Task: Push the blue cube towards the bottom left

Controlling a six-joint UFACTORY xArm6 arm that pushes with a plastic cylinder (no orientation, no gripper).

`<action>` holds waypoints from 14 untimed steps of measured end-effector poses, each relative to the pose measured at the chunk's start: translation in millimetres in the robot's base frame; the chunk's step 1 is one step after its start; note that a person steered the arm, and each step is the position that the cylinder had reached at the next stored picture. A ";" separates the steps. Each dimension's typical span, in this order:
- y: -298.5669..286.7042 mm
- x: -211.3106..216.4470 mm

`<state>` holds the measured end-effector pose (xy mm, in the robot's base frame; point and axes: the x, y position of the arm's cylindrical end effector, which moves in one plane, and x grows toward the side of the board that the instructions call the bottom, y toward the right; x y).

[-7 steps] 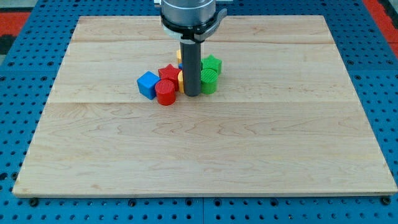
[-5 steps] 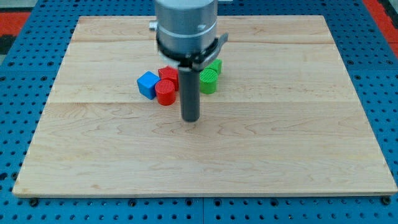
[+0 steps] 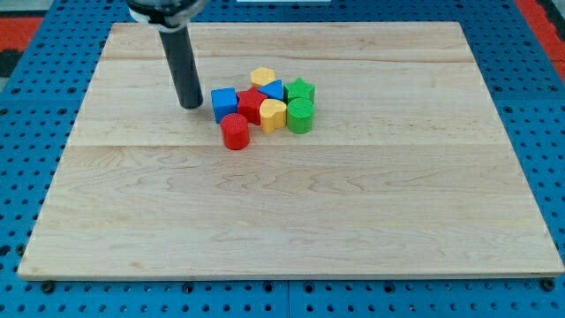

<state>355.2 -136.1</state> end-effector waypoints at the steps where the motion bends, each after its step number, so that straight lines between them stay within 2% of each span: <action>1: 39.1 -13.7; 2: 63.2 29.9; 3: 33.6 57.2; 4: 37.5 79.8; 5: 48.8 66.6; 6: 84.3 107.3; 7: 43.4 120.6; 8: 31.3 103.6; 9: -11.3 99.8; 10: -29.4 169.5; 11: -19.8 176.6; 12: 18.8 204.8; 13: 11.7 243.4; 14: -12.4 222.5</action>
